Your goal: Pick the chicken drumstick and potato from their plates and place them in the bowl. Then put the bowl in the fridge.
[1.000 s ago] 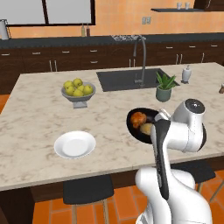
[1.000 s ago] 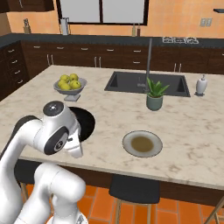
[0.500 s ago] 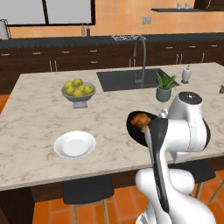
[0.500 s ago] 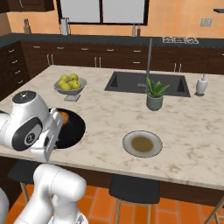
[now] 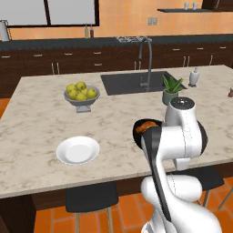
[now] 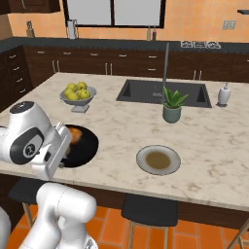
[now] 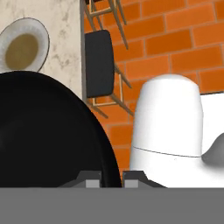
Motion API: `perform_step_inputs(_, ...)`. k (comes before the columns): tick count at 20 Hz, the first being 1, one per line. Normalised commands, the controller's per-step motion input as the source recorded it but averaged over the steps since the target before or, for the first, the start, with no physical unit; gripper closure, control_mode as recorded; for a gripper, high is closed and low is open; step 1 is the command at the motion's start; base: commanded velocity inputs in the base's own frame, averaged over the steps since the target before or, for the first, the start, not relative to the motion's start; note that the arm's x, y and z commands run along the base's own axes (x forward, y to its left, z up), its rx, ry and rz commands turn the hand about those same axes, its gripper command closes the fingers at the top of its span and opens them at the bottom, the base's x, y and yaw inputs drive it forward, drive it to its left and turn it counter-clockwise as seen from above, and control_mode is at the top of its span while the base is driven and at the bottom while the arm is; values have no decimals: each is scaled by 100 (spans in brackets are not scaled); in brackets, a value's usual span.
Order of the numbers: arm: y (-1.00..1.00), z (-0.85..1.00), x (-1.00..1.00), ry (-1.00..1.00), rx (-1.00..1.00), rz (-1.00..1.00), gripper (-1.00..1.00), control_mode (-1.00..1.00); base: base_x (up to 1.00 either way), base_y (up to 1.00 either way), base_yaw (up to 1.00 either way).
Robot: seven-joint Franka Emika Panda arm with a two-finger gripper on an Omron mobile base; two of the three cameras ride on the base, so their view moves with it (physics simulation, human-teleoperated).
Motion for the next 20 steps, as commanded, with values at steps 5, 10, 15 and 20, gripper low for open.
perform_step_inputs(5,0,-52,-34,-26,-8,0,100,-100,0,0,0)
perform_step_inputs(10,0,-38,-47,-23,-3,-2,100,-100,0,0,0)
perform_step_inputs(15,0,0,-7,-2,0,-1,100,-100,0,0,0)
perform_step_inputs(20,0,0,0,0,0,0,100,-100,0,0,0)
